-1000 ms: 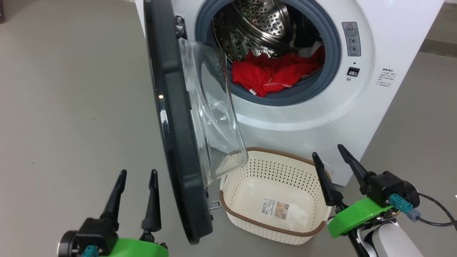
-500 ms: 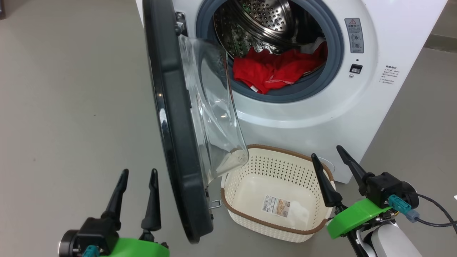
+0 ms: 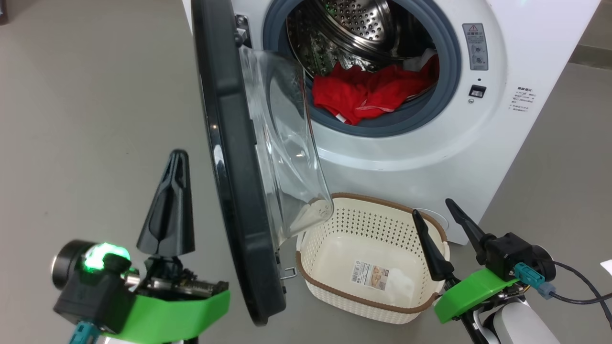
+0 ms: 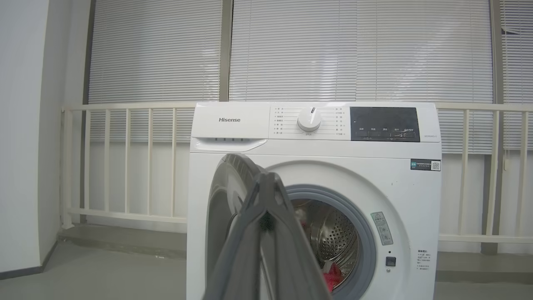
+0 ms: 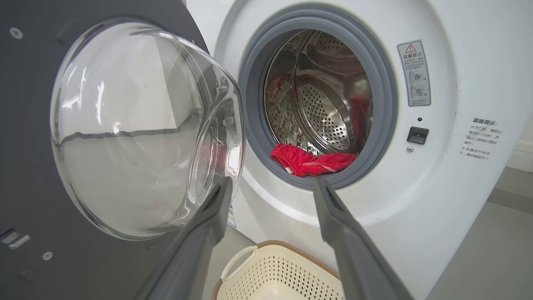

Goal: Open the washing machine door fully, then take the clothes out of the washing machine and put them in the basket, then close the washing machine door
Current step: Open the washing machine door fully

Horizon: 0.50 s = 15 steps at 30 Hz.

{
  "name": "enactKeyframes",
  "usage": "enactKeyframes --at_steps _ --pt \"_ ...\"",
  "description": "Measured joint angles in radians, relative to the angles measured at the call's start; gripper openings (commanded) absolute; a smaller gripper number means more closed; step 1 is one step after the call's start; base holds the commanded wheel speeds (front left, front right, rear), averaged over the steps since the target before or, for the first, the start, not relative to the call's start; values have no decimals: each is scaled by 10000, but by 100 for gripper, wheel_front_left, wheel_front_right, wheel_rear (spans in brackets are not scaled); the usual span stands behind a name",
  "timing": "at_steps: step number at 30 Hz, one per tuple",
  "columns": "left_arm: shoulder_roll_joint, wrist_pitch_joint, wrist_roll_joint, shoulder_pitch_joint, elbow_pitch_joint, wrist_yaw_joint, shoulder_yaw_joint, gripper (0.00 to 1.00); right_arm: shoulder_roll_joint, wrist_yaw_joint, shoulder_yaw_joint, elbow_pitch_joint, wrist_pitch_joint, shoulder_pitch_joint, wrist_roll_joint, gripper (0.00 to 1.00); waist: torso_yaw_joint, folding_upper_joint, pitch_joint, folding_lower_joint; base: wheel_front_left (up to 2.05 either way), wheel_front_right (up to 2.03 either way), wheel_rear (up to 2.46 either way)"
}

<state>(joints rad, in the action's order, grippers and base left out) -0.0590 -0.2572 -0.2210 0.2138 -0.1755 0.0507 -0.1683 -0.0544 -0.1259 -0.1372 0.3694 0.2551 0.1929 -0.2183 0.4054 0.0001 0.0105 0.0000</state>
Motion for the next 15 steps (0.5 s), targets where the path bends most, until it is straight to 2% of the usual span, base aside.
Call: enactKeyframes --at_steps 7,15 --pt "65 17 194 259 -385 -499 -968 0 2 0 -132 15 0 44 -15 100 -152 0 -9 0 0 0 0" --pt "98 945 -240 305 -123 -690 -2052 0 0 0 -255 40 0 185 0 100 -302 0 89 0 0 0 0"
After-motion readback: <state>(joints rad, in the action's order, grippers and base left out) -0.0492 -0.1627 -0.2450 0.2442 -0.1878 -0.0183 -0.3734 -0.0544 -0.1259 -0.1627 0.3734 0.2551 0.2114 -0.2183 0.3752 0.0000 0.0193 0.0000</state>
